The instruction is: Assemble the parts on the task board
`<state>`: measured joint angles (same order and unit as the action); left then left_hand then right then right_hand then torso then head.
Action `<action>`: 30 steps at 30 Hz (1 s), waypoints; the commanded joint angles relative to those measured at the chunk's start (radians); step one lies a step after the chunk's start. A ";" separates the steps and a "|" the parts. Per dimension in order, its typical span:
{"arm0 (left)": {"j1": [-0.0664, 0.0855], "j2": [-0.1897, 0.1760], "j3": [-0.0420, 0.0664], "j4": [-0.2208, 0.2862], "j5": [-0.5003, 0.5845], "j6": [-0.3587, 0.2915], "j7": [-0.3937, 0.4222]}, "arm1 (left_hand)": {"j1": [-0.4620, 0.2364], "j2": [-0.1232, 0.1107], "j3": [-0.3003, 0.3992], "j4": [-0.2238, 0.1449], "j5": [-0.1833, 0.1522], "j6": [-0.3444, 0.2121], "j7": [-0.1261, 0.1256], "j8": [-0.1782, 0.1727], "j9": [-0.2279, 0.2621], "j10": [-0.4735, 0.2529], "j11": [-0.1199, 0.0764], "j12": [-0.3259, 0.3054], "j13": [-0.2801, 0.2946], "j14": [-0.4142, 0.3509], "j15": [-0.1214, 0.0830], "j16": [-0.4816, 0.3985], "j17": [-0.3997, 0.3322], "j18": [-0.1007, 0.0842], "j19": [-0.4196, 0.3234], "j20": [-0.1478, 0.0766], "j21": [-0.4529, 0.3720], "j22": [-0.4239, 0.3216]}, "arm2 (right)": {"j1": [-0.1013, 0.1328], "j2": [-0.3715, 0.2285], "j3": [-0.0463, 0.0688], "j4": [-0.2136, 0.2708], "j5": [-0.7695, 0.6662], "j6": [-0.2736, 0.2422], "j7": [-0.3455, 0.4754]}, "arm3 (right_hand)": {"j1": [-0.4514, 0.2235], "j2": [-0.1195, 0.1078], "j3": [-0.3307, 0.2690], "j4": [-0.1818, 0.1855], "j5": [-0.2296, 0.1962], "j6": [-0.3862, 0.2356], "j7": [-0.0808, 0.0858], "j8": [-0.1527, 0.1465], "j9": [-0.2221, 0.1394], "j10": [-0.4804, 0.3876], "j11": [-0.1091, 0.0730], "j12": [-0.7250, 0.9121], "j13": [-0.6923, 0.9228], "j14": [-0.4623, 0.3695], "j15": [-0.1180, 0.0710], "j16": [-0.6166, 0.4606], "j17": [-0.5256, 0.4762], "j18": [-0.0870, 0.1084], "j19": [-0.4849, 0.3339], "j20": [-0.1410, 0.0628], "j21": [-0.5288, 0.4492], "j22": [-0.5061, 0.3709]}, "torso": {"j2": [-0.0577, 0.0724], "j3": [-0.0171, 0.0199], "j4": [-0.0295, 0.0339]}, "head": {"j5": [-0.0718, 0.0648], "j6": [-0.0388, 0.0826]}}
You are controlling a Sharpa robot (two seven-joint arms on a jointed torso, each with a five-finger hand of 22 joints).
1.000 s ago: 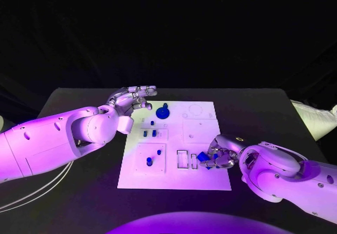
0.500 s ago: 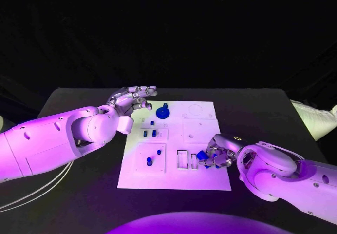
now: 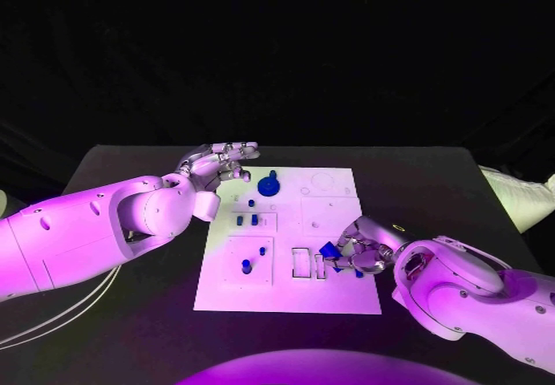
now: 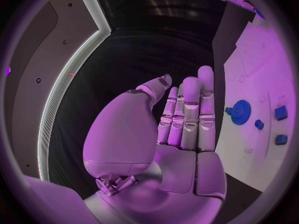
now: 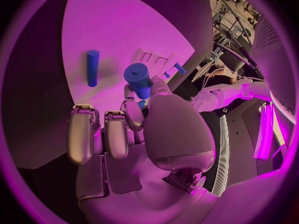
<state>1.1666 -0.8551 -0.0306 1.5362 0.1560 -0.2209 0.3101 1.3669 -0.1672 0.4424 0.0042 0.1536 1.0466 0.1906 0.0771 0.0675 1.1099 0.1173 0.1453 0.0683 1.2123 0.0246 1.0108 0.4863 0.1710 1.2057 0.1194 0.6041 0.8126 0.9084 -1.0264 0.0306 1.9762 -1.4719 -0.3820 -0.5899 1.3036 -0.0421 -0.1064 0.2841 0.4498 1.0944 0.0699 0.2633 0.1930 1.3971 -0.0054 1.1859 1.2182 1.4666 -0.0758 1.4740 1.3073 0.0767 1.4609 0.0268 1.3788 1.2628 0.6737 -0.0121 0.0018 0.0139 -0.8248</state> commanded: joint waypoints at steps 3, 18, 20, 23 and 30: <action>0.000 -0.001 0.000 0.005 0.002 0.023 0.000 | 0.002 0.013 -0.004 0.001 0.002 -0.005 -0.001 0.004 0.001 -0.007 -0.001 0.004 0.000 -0.007 0.001 0.006 -0.001 0.012 -0.003 0.004 -0.006 -0.001 | 0.001 0.015 0.001 0.001 0.128 -0.031 -0.008 | 0.025 0.027 -0.006 0.002 0.022 -0.003 -0.003 0.006 0.037 0.009 -0.008 -0.009 -0.001 0.075 -0.006 0.006 0.099 -0.010 0.004 -0.005 0.003 -0.002 | 0.000 -0.0016 0.0018 | 0.003 -0.002; 0.000 0.001 0.000 0.008 0.002 0.025 -0.001 | 0.003 0.013 -0.004 0.001 0.003 -0.005 -0.002 0.004 0.001 -0.007 -0.001 0.004 0.000 -0.007 0.001 0.006 -0.002 0.012 -0.003 0.004 -0.006 -0.001 | 0.001 0.104 0.000 -0.044 0.192 0.064 -0.010 | -0.100 0.061 -0.065 0.007 0.002 0.002 -0.009 0.019 0.068 0.009 -0.011 -0.043 -0.014 0.075 -0.008 0.006 0.100 -0.010 0.004 -0.005 0.003 -0.001 | 0.000 -0.0016 0.0006 | 0.014 -0.004; 0.000 0.001 0.000 0.008 0.002 0.025 -0.001 | 0.003 0.013 -0.004 0.001 0.003 -0.005 -0.002 0.004 0.001 -0.007 -0.001 0.004 0.000 -0.007 0.001 0.006 -0.002 0.012 -0.003 0.004 -0.006 -0.001 | 0.001 0.109 0.000 -0.051 0.179 0.064 -0.011 | -0.104 0.063 -0.068 0.007 -0.002 0.003 -0.009 0.021 0.070 0.008 -0.011 -0.047 -0.016 0.075 -0.008 0.006 0.100 -0.010 0.004 -0.006 0.003 -0.001 | 0.000 -0.0018 -0.0005 | 0.017 -0.003; 0.001 0.001 0.000 0.009 0.002 0.024 -0.001 | 0.003 0.013 -0.004 0.001 0.003 -0.005 -0.002 0.004 0.001 -0.007 -0.001 0.004 0.000 -0.007 0.001 0.006 -0.002 0.012 -0.003 0.004 -0.006 -0.001 | 0.002 0.118 0.000 -0.062 0.161 0.065 -0.013 | -0.104 0.063 -0.068 0.007 -0.003 0.003 -0.010 0.021 0.071 0.007 -0.011 -0.051 -0.019 0.075 -0.008 0.006 0.100 -0.010 0.004 -0.006 0.003 -0.002 | 0.000 -0.0016 -0.0007 | 0.018 -0.003; 0.001 0.001 0.000 0.011 0.002 0.027 -0.002 | 0.003 0.013 -0.004 0.001 0.003 -0.005 -0.002 0.004 0.001 -0.007 -0.001 0.004 0.000 -0.007 0.001 0.006 -0.002 0.012 -0.003 0.004 -0.006 -0.001 | 0.004 0.137 -0.001 -0.077 0.120 0.072 -0.014 | -0.112 0.063 -0.079 0.006 -0.025 0.002 -0.011 0.024 0.079 0.007 -0.013 -0.058 -0.021 0.075 -0.010 0.006 0.100 -0.010 0.003 -0.007 0.002 -0.003 | 0.001 -0.0003 0.0005 | 0.021 -0.006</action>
<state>1.1667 -0.8556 -0.0309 1.5435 0.1560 -0.2150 0.3052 1.3710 -0.1631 0.4424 0.0043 0.1536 1.0466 0.1905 0.0769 0.0675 1.1099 0.1173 0.1454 0.0683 1.2113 0.0238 1.0108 0.4856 0.1709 1.2057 0.1193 0.6041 0.8127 0.9122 -0.8919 0.0301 1.8999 -1.3097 -0.3340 -0.5998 1.2012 0.0248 -0.1800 0.2904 0.4290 1.0991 0.0654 0.2828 0.2714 1.4067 -0.0144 1.1321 1.1982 1.4665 -0.0756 1.4776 1.3079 0.0767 1.4608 0.0269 1.3787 1.2609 0.6746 -0.0134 0.0020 0.0332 -0.8302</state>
